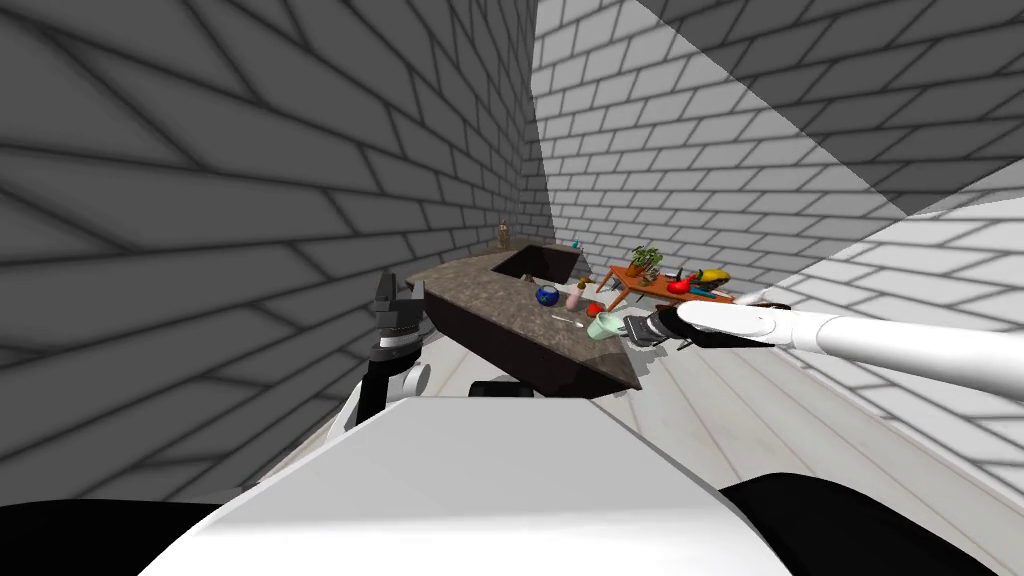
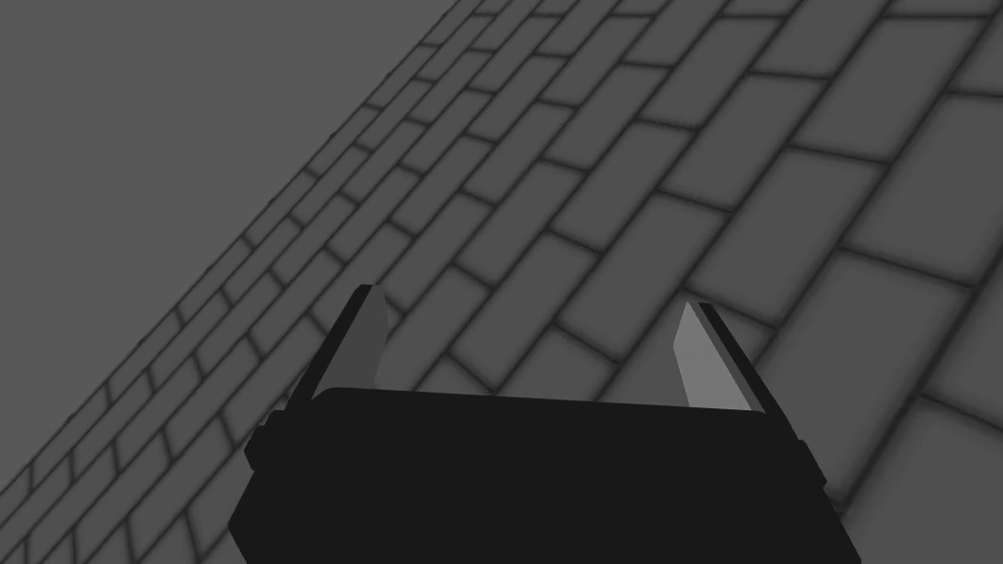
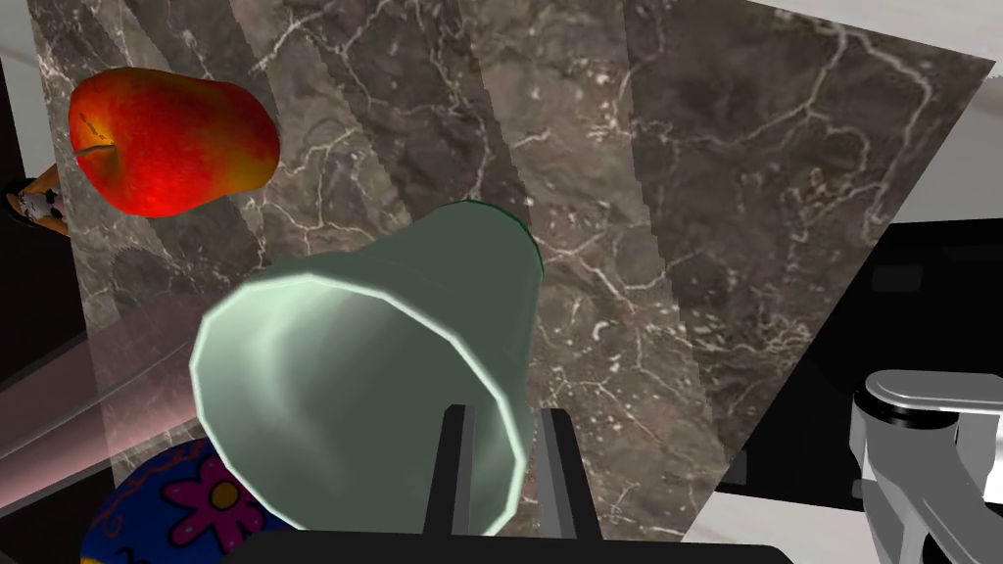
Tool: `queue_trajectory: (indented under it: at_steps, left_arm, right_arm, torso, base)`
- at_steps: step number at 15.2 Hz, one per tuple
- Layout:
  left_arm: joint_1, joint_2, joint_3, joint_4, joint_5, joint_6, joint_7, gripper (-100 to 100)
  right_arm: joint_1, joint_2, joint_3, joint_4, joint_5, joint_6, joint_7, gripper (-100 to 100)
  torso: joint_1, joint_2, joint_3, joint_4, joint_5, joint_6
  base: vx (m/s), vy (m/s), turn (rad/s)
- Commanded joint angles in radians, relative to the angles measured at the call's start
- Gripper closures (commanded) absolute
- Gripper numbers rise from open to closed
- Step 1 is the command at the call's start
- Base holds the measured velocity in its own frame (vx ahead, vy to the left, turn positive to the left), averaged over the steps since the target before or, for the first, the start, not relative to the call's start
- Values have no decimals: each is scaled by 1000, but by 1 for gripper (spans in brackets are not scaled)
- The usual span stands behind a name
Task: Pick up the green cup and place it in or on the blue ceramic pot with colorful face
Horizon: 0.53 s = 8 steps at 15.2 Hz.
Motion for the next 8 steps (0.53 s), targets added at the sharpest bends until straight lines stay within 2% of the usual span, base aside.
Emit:
queue_trajectory:
  at_steps: [1, 2, 3, 5, 6, 8]
  left_arm:
    - [0, 0, 0, 0, 0, 0, 0, 0]
    - [0, 0, 0, 0, 0, 0, 0, 0]
    - [0, 0, 0, 0, 0, 0, 0, 0]
    - [0, 0, 0, 0, 0, 0, 0, 0]
    - [0, 0, 0, 0, 0, 0, 0, 0]
    - [0, 0, 0, 0, 0, 0, 0, 0]
  right_arm:
    - [-3, -17, 1, 39, -1, -32, -10, 100]
    - [-8, -25, 1, 68, -1, -56, -14, 100]
    - [-8, -25, 1, 68, -1, -56, -14, 100]
    - [-18, -41, 2, 121, 0, -103, -21, 100]
    - [-18, -41, 2, 126, 0, -103, -21, 100]
    - [-26, -56, 2, 179, 0, -150, -28, 100]
  torso:
    - [0, 0, 0, 0, 0, 0]
    - [0, 0, 0, 0, 0, 0]
    - [0, 0, 0, 0, 0, 0]
    - [0, 1, 1, 1, 1, 0]
    - [1, 1, 1, 1, 1, 0]
    - [1, 1, 1, 1, 1, 1]
  base:
    - [-14, 50, 144]
    - [-21, 59, 227]
    - [-20, 48, 172]
    - [-18, 49, 177]
    - [-19, 50, 149]
    - [-18, 59, 184]
